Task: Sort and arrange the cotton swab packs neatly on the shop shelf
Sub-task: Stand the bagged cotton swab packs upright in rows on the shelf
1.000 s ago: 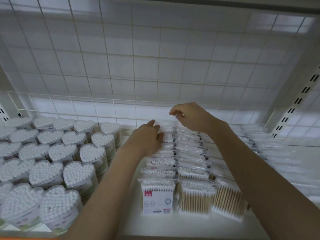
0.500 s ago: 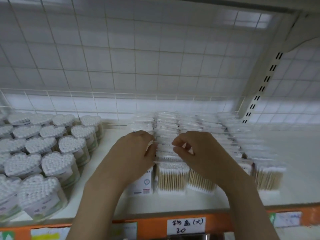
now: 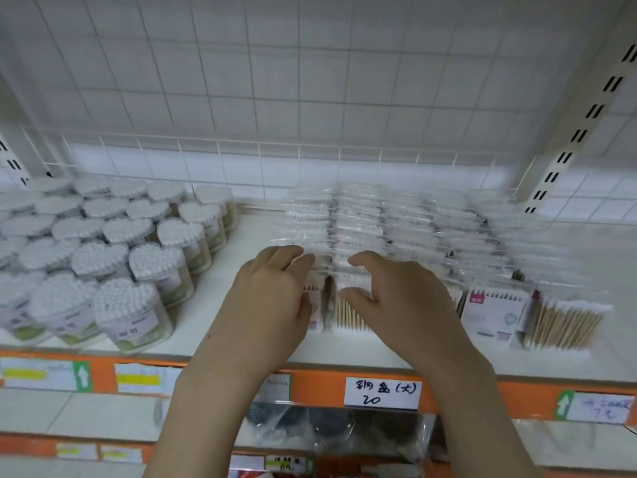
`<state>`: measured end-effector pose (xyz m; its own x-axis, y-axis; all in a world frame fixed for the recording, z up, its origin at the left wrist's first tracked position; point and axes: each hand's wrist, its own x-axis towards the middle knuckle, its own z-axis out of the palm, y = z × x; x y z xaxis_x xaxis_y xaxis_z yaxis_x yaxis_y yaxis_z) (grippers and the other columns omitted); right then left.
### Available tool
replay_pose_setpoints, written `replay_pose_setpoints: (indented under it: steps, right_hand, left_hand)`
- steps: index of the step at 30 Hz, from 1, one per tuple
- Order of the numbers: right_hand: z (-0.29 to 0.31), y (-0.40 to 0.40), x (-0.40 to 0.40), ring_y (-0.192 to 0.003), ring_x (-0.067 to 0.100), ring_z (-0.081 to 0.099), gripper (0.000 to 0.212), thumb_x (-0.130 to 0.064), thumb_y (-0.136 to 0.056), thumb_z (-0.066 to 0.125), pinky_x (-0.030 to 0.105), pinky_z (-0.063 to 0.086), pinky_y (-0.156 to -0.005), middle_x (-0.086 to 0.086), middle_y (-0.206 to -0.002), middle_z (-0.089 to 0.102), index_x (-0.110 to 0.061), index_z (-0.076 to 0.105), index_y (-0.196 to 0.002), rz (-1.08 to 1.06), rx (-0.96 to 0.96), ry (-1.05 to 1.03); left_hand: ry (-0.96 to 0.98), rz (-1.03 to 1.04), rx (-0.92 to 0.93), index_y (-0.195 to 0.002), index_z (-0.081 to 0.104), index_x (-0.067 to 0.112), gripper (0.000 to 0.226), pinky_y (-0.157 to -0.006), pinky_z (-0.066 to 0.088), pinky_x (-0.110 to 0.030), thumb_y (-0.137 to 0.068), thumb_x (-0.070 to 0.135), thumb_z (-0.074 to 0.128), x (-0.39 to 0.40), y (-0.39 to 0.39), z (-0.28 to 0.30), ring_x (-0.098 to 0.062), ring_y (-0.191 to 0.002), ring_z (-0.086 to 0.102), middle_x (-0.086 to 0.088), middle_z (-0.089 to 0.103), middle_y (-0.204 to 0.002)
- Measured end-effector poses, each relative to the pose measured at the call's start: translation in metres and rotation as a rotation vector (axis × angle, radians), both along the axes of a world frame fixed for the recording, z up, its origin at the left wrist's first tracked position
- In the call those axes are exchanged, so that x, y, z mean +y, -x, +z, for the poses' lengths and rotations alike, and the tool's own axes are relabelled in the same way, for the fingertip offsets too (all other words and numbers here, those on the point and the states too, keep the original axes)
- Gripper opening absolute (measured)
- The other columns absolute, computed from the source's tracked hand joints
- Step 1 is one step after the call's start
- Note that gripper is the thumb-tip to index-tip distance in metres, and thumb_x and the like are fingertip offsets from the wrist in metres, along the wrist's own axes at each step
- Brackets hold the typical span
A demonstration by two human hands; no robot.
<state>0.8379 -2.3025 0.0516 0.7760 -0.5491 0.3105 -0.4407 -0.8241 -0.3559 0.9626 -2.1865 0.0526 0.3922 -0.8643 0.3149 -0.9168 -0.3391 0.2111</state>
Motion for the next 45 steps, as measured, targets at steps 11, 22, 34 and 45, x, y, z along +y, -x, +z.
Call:
replay_pose_setpoints:
  steps: [11, 22, 34, 45]
  right_hand:
    - [-0.013, 0.002, 0.011, -0.06, 0.008, 0.057, 0.044, -0.066, -0.08, 0.044, 0.018, 0.034, -0.051, -0.01, -0.056, 0.057, -0.033, 0.057, -0.105, -0.107, -0.079, -0.041]
    - [-0.011, 0.018, 0.043, -0.066, 0.007, 0.052, 0.051, -0.077, -0.07, 0.036, 0.023, 0.039, -0.053, -0.015, -0.067, 0.05, -0.034, 0.049, -0.094, -0.283, -0.053, -0.053]
    - [-0.017, 0.04, 0.06, -0.044, 0.006, 0.044, 0.028, -0.02, -0.084, 0.059, 0.021, 0.026, -0.041, -0.01, -0.07, 0.05, -0.026, 0.037, -0.099, -0.28, -0.137, -0.032]
    - [-0.02, 0.036, 0.019, -0.081, -0.003, 0.043, 0.03, -0.004, -0.092, 0.049, 0.002, 0.034, -0.077, -0.008, -0.106, 0.049, -0.015, 0.056, -0.12, -0.082, -0.063, -0.09]
  left_hand:
    - [-0.052, -0.045, -0.017, -0.135, 0.045, 0.013, 0.056, -0.106, 0.029, -0.031, -0.081, 0.011, 0.059, 0.004, -0.007, -0.021, -0.023, -0.128, 0.04, -0.003, 0.046, -0.138]
    - [-0.012, -0.072, 0.024, -0.131, 0.049, 0.007, 0.063, -0.103, 0.035, -0.042, -0.072, 0.012, 0.072, 0.008, -0.008, -0.03, -0.032, -0.124, 0.045, -0.012, 0.051, -0.132]
    - [0.073, -0.072, 0.044, -0.128, 0.051, 0.003, 0.064, -0.1, 0.036, -0.047, -0.07, 0.011, 0.077, 0.01, -0.005, -0.039, -0.039, -0.119, 0.047, -0.018, 0.052, -0.128]
    - [0.099, -0.094, 0.066, -0.125, 0.055, 0.012, 0.067, -0.096, 0.037, -0.049, -0.063, 0.019, 0.081, 0.006, -0.004, -0.033, -0.036, -0.123, 0.044, -0.013, 0.052, -0.129]
